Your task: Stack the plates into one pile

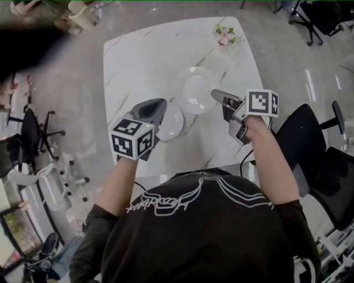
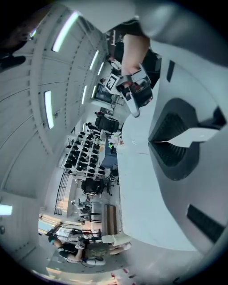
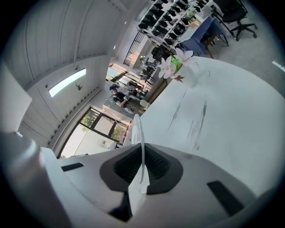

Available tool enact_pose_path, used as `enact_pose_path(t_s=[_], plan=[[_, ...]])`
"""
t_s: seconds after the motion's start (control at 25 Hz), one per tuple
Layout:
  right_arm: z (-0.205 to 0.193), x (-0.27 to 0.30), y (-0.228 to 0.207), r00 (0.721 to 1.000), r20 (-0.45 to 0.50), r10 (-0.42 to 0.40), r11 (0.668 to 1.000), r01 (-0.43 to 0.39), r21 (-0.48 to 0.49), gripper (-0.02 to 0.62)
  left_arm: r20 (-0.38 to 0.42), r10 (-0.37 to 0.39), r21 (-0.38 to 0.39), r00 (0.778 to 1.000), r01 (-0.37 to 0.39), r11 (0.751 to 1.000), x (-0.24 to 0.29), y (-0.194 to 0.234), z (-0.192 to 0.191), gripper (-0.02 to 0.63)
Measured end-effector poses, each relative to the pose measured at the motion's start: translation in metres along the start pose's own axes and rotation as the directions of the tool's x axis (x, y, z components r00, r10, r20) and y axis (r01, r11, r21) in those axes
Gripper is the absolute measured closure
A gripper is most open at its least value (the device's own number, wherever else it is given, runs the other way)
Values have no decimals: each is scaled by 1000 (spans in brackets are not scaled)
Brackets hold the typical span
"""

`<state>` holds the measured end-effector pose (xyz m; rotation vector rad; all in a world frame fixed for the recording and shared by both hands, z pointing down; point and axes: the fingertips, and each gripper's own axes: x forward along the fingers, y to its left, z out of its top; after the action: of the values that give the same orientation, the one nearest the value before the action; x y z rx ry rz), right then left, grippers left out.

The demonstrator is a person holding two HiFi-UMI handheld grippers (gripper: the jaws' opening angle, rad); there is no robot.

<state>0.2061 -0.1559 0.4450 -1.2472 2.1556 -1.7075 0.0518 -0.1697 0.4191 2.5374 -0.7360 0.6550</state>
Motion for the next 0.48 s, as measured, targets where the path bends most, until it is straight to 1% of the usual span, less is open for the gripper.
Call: enact_pose_path(t_s=[0.04, 0.12, 0.24, 0.32, 0.44, 0.48], plan=[[-5, 1, 8, 1000, 0, 3, 1000, -3, -11, 560, 16, -10, -25, 1000, 10, 1000, -10, 0, -1, 581], [-14, 5, 24, 1000, -4, 11, 1000, -11, -29, 560, 42, -13, -51, 999, 15, 999, -30, 1, -3, 581], [-30, 11, 43, 1000, -14, 10, 999, -10, -53, 560, 74, 4, -63, 997, 0, 998, -57, 6, -11, 581], [-43, 18, 56, 999, -19, 27, 998, -28, -57, 560, 87, 15, -74, 996, -9, 997, -75, 10, -17, 581], [-61, 30, 67, 999, -39, 15, 998, -18, -66, 560, 105, 35, -95, 994, -25, 995, -98, 18, -28, 581], [-67, 34, 70, 999, -45, 24, 998, -26, -62, 560, 109, 42, -103, 993, -30, 994, -105, 20, -32, 581]])
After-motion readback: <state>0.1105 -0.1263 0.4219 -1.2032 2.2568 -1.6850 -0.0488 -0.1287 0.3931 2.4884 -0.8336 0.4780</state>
